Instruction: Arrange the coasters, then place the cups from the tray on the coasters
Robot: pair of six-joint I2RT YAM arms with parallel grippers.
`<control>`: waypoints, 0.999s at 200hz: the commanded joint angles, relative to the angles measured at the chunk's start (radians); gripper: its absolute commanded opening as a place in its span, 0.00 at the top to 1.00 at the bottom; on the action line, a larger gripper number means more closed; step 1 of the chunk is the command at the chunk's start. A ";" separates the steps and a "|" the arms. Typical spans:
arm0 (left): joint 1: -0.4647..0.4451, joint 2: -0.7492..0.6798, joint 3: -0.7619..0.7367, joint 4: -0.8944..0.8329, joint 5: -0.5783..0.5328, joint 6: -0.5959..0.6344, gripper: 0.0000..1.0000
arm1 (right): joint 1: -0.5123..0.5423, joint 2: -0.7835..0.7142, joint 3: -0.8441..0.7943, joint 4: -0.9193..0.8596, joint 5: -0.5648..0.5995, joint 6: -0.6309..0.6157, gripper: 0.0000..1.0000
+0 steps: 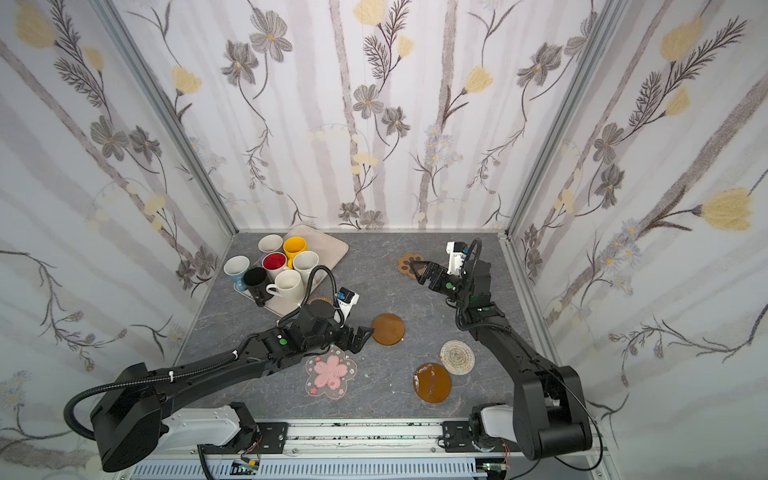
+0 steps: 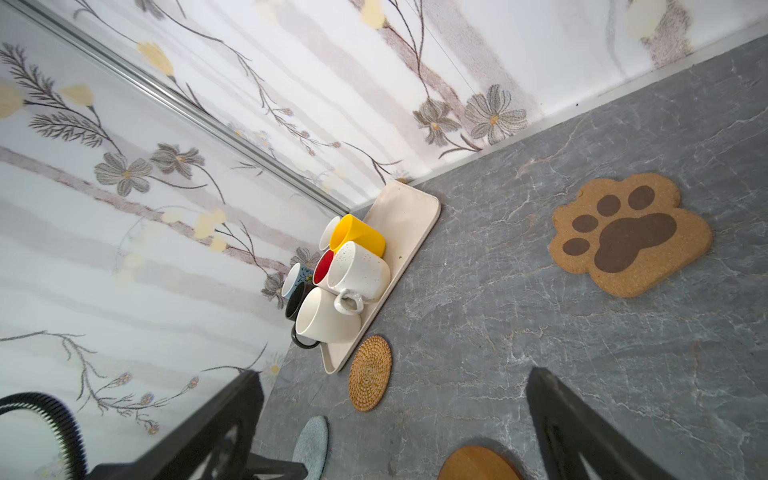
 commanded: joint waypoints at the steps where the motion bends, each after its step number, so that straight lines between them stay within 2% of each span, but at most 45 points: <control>1: -0.007 0.047 0.009 -0.026 -0.006 0.056 0.00 | 0.001 -0.101 -0.063 0.024 0.034 -0.035 0.00; 45: -0.015 0.203 0.059 -0.022 -0.026 0.107 0.05 | -0.011 -0.324 -0.186 -0.002 0.071 -0.051 0.01; 86: -0.019 0.326 0.091 -0.018 -0.032 0.140 0.13 | -0.035 -0.425 -0.249 0.000 0.063 -0.044 0.00; 200: -0.029 0.518 0.178 0.032 0.042 0.135 0.18 | -0.119 -0.378 -0.305 0.125 -0.053 0.035 0.00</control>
